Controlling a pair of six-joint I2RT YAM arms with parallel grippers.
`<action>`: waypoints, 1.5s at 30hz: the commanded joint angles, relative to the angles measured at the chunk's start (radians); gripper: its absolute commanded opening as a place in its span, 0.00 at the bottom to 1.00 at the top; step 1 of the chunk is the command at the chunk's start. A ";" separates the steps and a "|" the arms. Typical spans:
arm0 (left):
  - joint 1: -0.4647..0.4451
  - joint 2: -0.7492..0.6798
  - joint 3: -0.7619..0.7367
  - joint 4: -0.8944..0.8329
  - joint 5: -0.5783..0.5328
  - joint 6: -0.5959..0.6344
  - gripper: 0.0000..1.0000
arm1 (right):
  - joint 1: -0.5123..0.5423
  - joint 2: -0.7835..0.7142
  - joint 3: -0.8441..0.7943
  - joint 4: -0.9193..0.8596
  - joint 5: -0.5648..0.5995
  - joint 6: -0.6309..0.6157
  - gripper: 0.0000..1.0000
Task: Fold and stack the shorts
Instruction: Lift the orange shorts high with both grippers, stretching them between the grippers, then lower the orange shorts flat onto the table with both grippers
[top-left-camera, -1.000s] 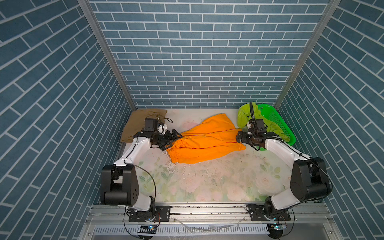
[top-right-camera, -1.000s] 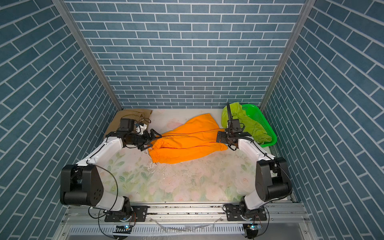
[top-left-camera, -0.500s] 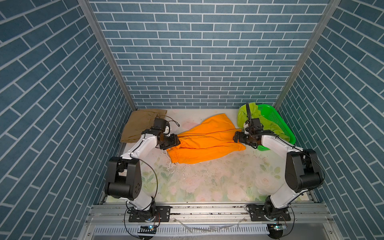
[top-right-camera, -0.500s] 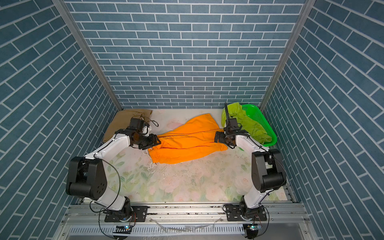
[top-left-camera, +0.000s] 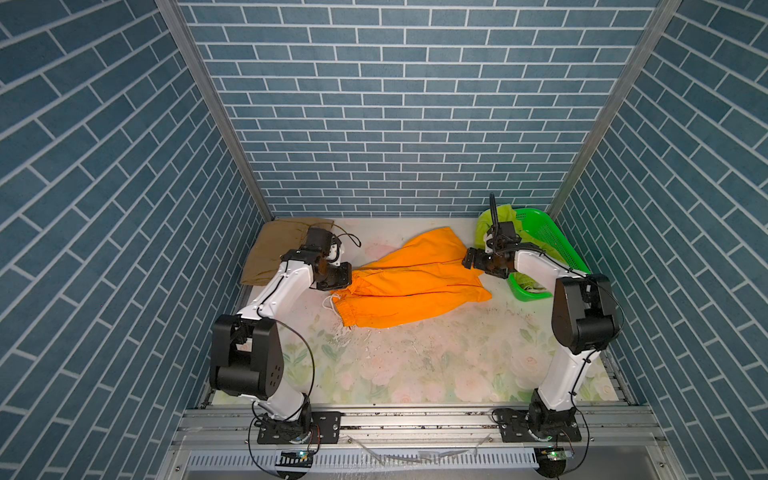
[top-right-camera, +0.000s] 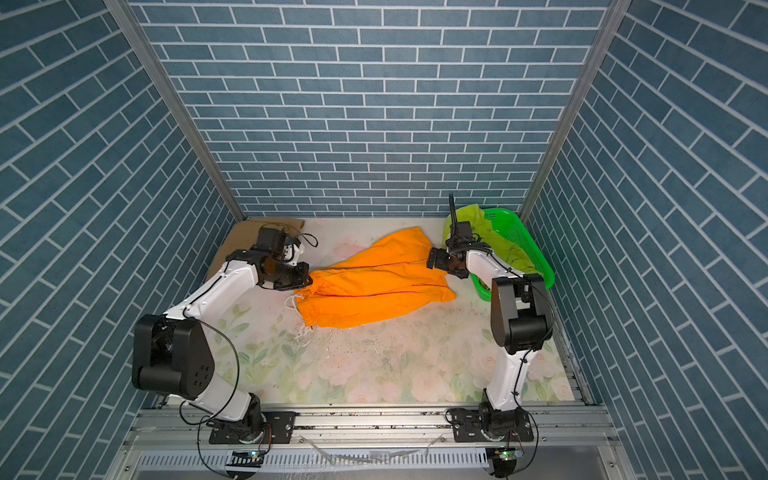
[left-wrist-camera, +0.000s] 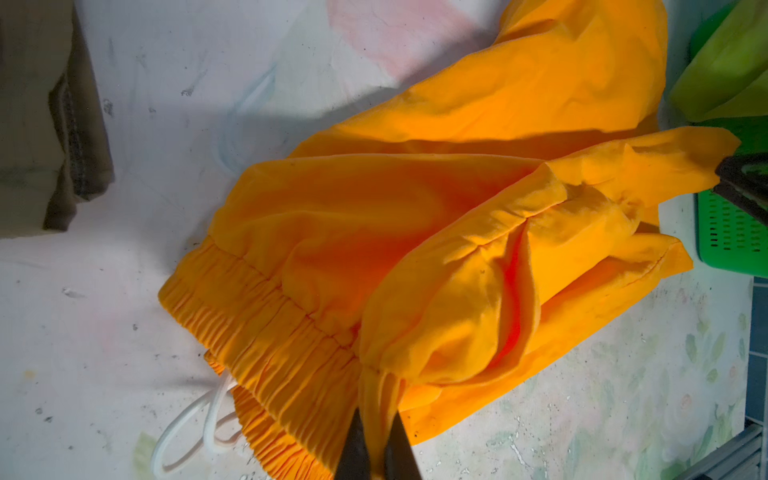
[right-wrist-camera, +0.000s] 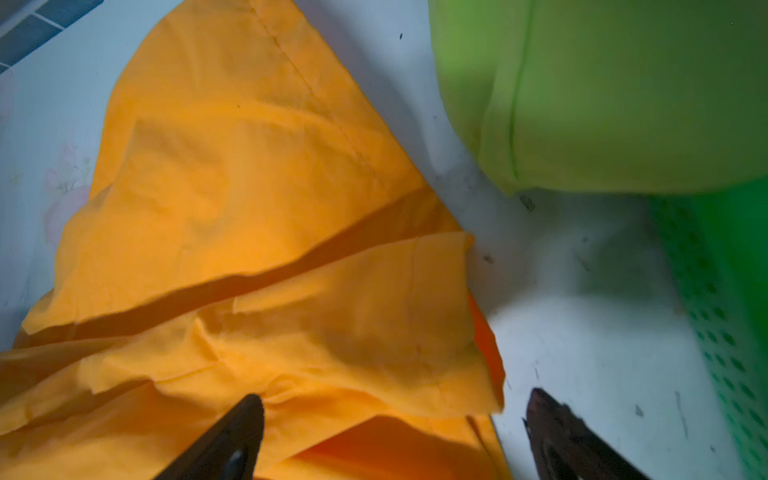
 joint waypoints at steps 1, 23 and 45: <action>-0.003 -0.007 0.028 -0.053 -0.027 0.056 0.00 | -0.005 0.063 0.058 -0.030 -0.007 0.021 0.97; -0.003 -0.102 0.291 0.059 -0.509 0.275 0.00 | -0.063 -0.062 0.470 -0.140 -0.071 -0.025 0.00; 0.126 0.077 0.149 0.255 -0.337 0.338 0.00 | -0.082 -0.355 -0.125 0.094 -0.202 0.066 0.00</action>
